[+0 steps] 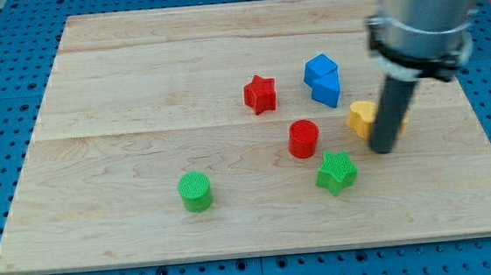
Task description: Nudge green star a bit left
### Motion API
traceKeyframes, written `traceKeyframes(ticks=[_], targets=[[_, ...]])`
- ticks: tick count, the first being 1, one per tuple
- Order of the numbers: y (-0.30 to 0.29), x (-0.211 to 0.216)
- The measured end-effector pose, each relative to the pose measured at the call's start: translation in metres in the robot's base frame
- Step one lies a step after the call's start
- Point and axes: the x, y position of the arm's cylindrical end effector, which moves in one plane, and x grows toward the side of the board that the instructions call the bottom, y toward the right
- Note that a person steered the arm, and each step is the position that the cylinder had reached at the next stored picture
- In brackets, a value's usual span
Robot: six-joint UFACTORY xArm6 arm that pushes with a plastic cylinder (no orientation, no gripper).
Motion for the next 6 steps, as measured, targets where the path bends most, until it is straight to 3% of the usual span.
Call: traceKeyframes(ticks=[4, 6], targets=[[-0.040, 0.025], [-0.140, 0.032]])
